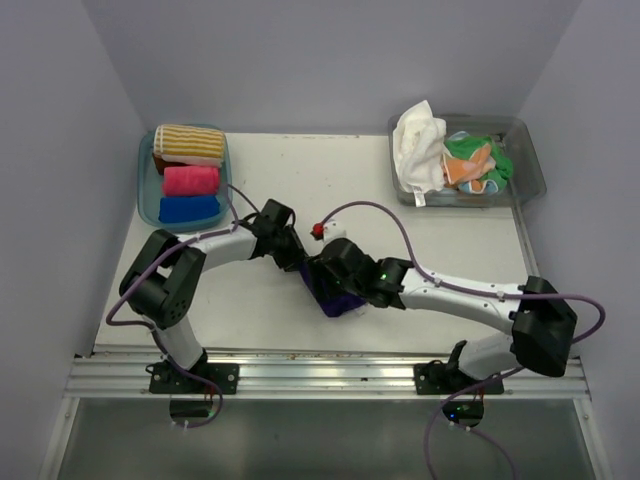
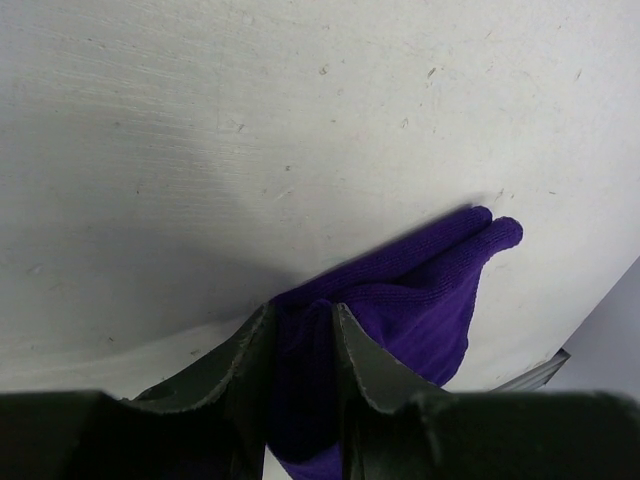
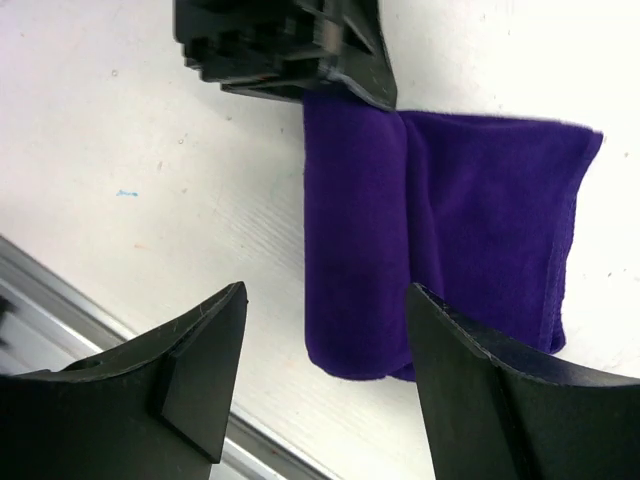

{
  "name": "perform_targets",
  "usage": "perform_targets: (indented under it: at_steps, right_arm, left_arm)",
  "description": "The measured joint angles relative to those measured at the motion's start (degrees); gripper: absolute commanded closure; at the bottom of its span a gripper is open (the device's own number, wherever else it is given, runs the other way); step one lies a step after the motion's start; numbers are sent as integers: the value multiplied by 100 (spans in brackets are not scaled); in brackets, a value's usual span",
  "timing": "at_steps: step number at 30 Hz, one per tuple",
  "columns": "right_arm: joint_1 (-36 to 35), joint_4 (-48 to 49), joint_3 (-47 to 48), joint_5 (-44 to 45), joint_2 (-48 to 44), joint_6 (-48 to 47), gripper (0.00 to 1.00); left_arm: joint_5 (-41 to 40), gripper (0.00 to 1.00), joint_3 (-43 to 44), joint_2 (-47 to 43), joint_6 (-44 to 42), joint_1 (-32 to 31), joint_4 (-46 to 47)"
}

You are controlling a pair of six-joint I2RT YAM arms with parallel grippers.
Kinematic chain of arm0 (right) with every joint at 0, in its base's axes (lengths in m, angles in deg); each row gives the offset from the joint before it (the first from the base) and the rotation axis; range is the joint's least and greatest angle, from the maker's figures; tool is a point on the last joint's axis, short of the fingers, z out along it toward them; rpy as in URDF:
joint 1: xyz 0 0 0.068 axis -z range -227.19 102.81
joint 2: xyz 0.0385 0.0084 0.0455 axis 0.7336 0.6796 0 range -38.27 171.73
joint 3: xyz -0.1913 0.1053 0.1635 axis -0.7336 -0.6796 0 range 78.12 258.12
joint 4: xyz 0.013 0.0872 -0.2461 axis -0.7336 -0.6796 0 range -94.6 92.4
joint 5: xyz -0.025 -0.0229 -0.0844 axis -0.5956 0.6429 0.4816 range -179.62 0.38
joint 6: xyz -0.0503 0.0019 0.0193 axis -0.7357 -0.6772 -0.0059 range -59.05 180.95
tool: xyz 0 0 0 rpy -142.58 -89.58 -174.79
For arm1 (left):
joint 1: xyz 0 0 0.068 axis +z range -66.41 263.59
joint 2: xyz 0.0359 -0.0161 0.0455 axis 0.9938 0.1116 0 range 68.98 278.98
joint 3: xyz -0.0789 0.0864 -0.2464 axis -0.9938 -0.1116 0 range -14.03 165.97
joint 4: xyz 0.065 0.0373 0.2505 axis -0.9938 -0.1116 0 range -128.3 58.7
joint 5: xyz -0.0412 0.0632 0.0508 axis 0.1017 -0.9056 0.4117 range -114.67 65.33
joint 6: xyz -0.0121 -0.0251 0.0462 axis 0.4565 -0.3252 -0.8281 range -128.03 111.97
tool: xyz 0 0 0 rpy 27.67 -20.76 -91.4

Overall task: Roll the towels
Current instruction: Roll the towel

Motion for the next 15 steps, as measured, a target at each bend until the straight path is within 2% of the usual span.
perform_targets:
  at_steps: [8, 15]
  right_arm:
    - [-1150, -671, 999, 1676, 1257, -645, 32]
    - [-1659, -1038, 1462, 2758, 2072, -1130, 34]
  left_arm:
    - [0, 70, 39, 37, 2, -17, -50]
    - [0, 70, 72, 48, 2, -26, -96]
